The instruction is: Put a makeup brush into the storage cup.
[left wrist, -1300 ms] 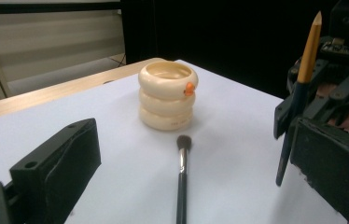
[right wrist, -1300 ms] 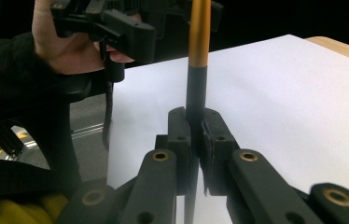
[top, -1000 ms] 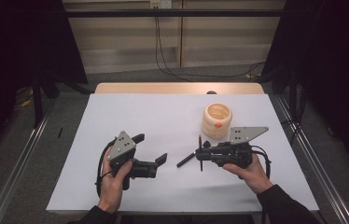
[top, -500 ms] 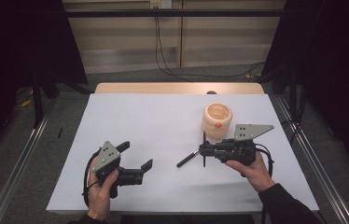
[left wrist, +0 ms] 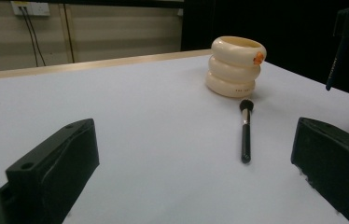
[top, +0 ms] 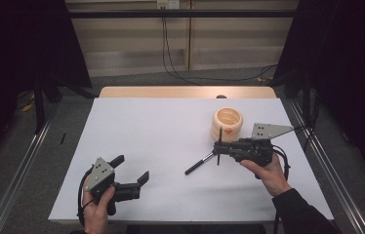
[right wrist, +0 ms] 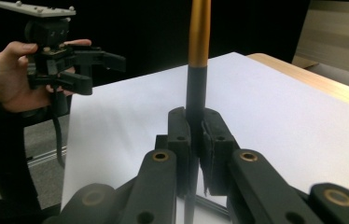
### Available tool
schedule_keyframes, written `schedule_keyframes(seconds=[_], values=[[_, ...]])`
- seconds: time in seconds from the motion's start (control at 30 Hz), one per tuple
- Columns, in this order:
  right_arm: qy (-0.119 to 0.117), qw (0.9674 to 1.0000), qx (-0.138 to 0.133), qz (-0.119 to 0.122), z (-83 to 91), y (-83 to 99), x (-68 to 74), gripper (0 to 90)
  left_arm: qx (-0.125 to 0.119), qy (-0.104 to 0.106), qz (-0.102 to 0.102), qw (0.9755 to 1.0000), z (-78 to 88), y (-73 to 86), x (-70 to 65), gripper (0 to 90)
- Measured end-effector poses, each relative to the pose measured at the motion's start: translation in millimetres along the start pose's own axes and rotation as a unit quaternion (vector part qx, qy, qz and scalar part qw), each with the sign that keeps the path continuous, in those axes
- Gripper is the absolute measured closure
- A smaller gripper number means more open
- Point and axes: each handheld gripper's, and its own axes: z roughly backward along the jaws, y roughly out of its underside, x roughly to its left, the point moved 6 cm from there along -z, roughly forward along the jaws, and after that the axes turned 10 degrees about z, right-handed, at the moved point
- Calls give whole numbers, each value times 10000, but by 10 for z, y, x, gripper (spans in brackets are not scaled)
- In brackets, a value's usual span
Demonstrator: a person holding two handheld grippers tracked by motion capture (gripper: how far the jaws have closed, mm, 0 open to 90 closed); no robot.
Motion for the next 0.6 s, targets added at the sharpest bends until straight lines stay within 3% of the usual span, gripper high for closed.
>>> schedule_keyframes(seconds=[0.1, 0.27, 0.4, 0.6], values=[[73, 10000, -9, -14, 19, 0, -41, 839, -112, -144, -273, 9995, 6, 19, 26, 7], [217, 9997, -49, -33, 46, -16, -114, 839, -83, -33, -303, 9995, -14, 55, 9, 18], [312, 9995, -53, -72, 63, -27, -167, 839, -148, -36, -183, 9997, 7, 50, 59, 21], [446, 9990, -45, -93, 75, -32, -273, 838, -179, -61, -275, 9994, 12, 53, 79, 18]])
